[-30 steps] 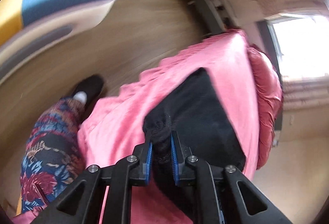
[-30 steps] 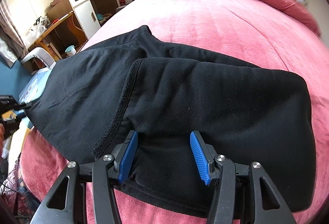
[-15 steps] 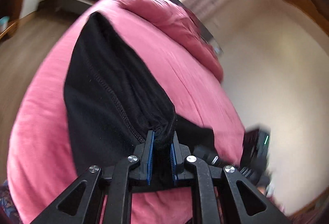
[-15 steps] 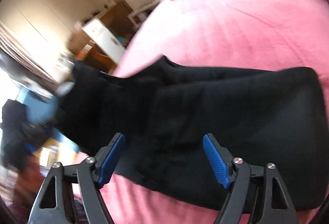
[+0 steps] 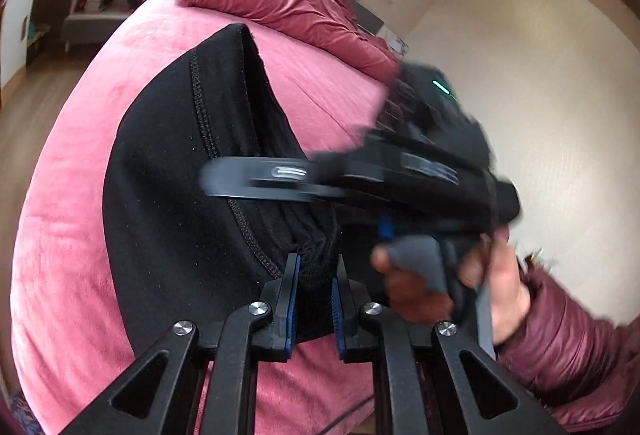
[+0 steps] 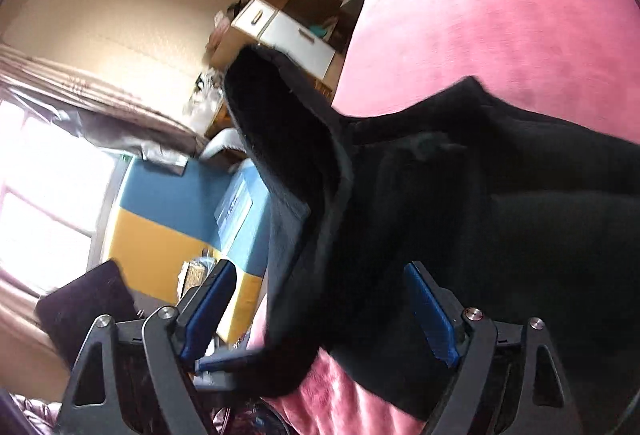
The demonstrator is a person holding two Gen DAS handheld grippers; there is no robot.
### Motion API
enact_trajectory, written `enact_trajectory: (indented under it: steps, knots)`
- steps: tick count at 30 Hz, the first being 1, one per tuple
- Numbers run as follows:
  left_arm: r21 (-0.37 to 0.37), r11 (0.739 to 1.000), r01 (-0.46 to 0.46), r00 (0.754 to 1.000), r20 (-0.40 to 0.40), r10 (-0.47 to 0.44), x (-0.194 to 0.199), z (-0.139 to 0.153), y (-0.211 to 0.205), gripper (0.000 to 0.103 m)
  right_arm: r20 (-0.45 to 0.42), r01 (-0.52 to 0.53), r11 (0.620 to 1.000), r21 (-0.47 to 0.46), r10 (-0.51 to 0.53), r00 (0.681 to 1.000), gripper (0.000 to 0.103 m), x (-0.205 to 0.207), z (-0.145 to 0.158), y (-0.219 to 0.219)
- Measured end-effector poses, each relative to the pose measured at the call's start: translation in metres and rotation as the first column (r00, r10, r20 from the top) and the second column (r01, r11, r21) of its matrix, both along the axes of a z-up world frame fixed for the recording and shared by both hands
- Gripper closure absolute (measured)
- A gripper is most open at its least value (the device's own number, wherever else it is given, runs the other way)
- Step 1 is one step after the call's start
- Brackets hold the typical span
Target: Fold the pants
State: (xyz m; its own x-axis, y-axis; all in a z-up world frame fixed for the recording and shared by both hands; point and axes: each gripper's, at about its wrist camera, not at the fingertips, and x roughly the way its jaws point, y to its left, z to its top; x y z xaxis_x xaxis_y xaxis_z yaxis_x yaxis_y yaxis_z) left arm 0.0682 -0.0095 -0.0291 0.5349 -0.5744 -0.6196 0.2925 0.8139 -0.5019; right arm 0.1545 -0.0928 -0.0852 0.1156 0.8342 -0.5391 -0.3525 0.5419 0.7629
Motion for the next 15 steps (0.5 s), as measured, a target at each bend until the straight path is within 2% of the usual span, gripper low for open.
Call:
enact_trajectory:
  steps: [1,2,3,4,6,8,11,13,15]
  knots:
    - [0.022,1.0,0.015,1.0,0.012,-0.015,-0.001,0.002,-0.004,0.089,0.004,-0.006,1.0,-0.02,0.007,1.0,0.045,0.003,0.001,0.003]
    - [0.043,0.999,0.029,0.999,0.022,-0.03,-0.002,0.004,-0.008,0.089,0.013,-0.027,0.998,-0.05,0.027,1.0,0.071,0.007,0.0,0.011]
    - [0.059,0.997,0.039,0.999,0.027,-0.041,-0.002,0.006,-0.009,0.089,0.028,-0.047,0.995,-0.087,0.05,0.998,0.082,0.006,0.0,0.018]
    - [0.061,0.997,0.05,0.998,0.03,-0.052,-0.002,0.008,-0.008,0.089,0.054,-0.061,0.987,-0.151,0.069,0.996,0.083,0.004,0.002,0.024]
    - [-0.008,0.997,0.081,0.996,0.048,-0.08,-0.004,0.016,0.004,0.086,0.091,-0.066,0.984,-0.164,0.082,0.992,0.087,0.0,0.007,0.024]
    - [-0.186,0.977,0.1,0.993,0.074,-0.088,-0.005,0.026,0.03,0.084,0.11,-0.047,0.988,-0.146,0.063,0.992,0.088,-0.001,0.016,0.018]
    - [-0.362,0.932,0.018,0.996,0.085,0.014,-0.002,0.035,0.073,0.081,0.133,0.003,0.996,-0.09,0.009,0.991,0.088,-0.004,0.034,-0.002]
    - [-0.398,0.916,-0.059,0.995,0.05,0.085,0.003,0.033,0.094,0.08,0.148,0.02,0.998,-0.053,-0.012,0.989,0.088,-0.007,0.047,-0.011]
    - [-0.346,0.929,-0.127,0.989,0.025,0.145,0.008,0.028,0.102,0.08,0.17,0.034,0.999,-0.042,-0.026,0.985,0.088,-0.011,0.06,-0.019]
